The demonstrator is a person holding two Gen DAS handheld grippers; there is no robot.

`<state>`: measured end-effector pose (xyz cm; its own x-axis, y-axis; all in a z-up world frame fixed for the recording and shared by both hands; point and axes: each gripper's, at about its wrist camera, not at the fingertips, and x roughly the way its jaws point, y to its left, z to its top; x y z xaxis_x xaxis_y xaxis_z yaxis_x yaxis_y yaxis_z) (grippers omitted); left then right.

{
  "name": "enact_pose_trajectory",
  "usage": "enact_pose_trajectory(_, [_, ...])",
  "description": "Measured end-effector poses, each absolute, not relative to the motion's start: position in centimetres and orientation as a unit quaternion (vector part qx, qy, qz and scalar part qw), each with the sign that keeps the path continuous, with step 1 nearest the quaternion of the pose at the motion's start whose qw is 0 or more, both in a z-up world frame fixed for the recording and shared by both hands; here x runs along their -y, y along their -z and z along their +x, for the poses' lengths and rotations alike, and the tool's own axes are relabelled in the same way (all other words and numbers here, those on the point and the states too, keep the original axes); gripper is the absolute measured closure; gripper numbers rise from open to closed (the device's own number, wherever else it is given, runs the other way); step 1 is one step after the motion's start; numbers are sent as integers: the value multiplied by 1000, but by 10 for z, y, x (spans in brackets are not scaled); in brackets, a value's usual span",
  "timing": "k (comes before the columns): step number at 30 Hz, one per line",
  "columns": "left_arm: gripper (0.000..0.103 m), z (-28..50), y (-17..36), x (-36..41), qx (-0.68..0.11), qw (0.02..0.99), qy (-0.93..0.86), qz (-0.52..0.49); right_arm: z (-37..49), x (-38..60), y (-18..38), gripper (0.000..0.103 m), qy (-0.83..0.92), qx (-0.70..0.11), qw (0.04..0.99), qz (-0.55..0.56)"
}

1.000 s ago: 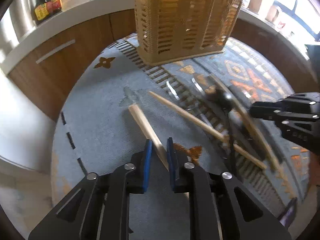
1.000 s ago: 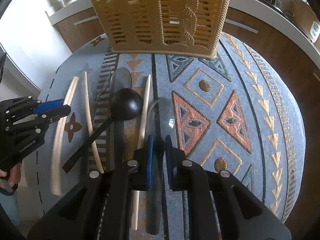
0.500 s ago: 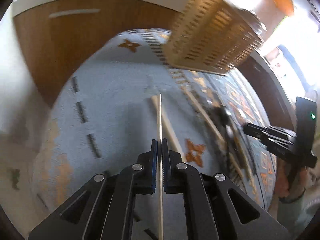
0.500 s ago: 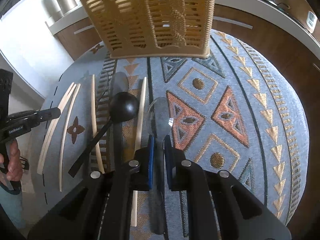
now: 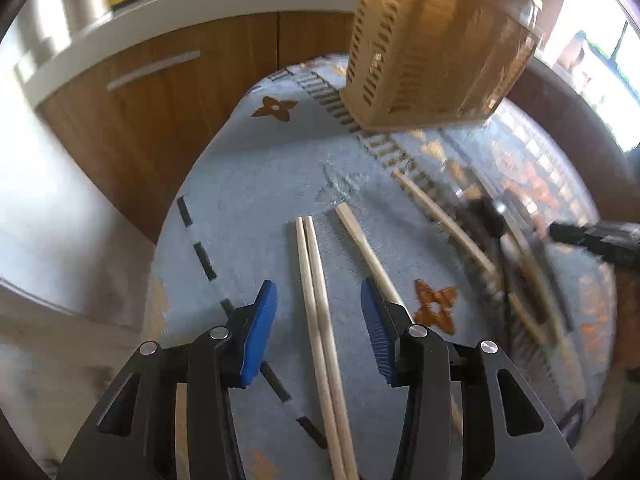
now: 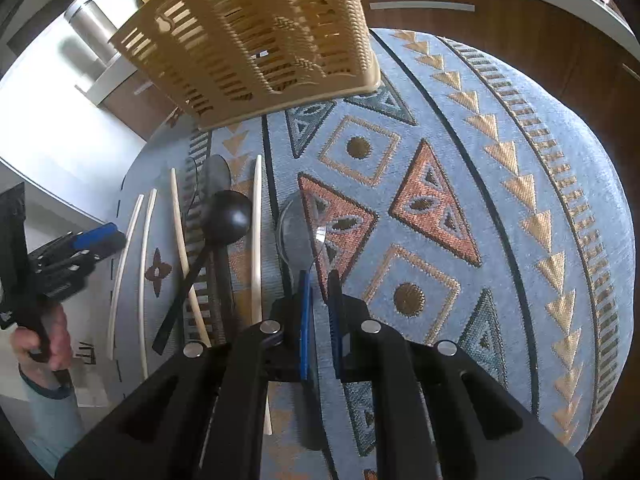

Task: Organize utensils

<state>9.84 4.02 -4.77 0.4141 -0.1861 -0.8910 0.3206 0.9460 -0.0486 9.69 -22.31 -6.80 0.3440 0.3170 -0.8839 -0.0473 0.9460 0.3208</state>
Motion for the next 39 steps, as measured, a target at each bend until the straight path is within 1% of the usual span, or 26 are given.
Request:
enact_pose_trajectory(1, [62,100,51,-37,-525,835,150,72,97,222,66,94,-109,-560,814,108])
enact_pose_trajectory(3, [62,103,53,-31,-524,834,144,95,99,216,64,83,-113,-561,815,93])
enact_pose_trajectory(5, [63,105,53,-28,-526,832,142,105,104,207,65,75,-119,-567,811,80])
enact_pose_trajectory(12, [64,110,51,-25,-536,819,158,130,118,178,72,74,-108,-592,798,30])
enact_pose_trajectory(14, [67,112,49,-21,-543,812,164,136,121,171,71,74,-108,-598,794,9])
enact_pose_trajectory(18, [68,121,49,-17,-561,794,177,153,129,156,75,74,-106,-610,784,-34])
enact_pose_trajectory(19, [71,122,50,-15,-563,791,180,159,129,154,74,74,-104,-612,783,-40])
enact_pose_trajectory(20, [74,123,50,-12,-565,788,182,164,130,151,74,75,-103,-612,783,-44])
enact_pose_trajectory(21, [80,124,50,-9,-568,784,186,170,131,149,73,78,-106,-610,783,-47])
enact_pose_trajectory(22, [88,122,49,-4,-569,781,187,175,133,146,74,78,-112,-607,785,-46])
enact_pose_trajectory(23, [92,121,49,0,-569,779,188,184,135,148,73,80,-115,-604,788,-37])
enact_pose_trajectory(25, [93,119,49,5,-564,782,184,189,137,150,72,88,-117,-602,790,-17])
enact_pose_trajectory(26, [93,117,49,6,-561,785,184,186,136,155,71,89,-122,-600,791,-4])
enact_pose_trajectory(27, [94,115,48,5,-551,794,189,175,134,158,70,93,-127,-597,792,5])
enact_pose_trajectory(30, [94,106,40,-5,-518,821,203,127,129,167,65,100,-149,-578,802,20])
enact_pose_trajectory(33, [94,97,25,-19,-487,846,206,67,114,177,53,102,-157,-551,819,29])
enact_pose_trajectory(39, [94,75,-12,-28,-406,891,201,32,97,191,43,102,-163,-518,838,48])
